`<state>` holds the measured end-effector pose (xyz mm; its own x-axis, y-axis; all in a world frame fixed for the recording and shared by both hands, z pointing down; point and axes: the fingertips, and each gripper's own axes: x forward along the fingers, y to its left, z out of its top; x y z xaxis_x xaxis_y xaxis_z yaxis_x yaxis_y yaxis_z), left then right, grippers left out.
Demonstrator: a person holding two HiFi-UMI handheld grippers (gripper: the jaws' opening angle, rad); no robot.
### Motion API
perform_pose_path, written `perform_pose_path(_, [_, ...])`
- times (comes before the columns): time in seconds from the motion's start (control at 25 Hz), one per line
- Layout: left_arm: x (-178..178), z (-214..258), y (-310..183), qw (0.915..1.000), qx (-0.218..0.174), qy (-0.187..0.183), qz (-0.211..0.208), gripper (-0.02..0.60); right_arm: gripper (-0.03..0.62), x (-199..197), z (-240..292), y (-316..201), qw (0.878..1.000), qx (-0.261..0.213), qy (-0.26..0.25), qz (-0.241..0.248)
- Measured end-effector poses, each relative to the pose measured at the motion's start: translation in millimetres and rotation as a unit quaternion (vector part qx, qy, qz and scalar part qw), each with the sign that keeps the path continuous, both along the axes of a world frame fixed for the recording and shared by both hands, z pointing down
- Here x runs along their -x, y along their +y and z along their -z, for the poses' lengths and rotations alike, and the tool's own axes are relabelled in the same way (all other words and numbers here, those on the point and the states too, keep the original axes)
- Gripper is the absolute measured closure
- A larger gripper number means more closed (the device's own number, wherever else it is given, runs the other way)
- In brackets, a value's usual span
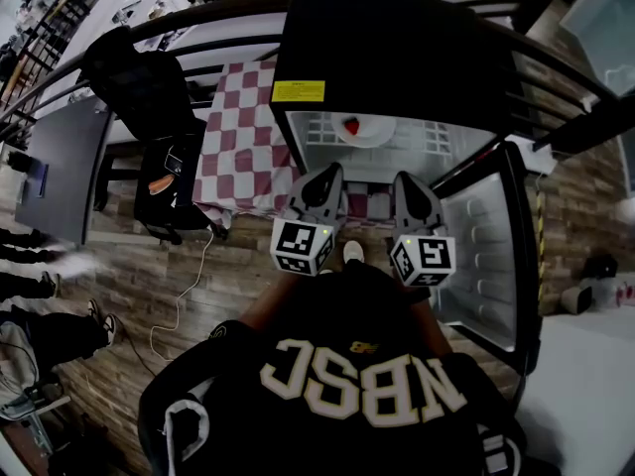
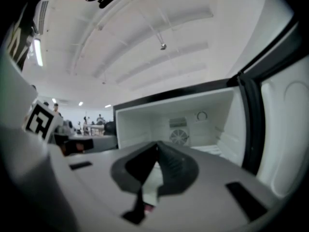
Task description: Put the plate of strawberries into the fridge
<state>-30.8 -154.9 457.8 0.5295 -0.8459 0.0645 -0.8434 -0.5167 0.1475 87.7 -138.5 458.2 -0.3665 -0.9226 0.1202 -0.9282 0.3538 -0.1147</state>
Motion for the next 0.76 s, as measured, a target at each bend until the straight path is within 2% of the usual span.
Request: perform_pose_path(0.76, [-12.0,-12.3,-1.5,0.9997,0.017,-0.001,-0.016,0.563,0.572,-10.8,-10.2,-1.2,1.0,0.012,0.011,-0.018])
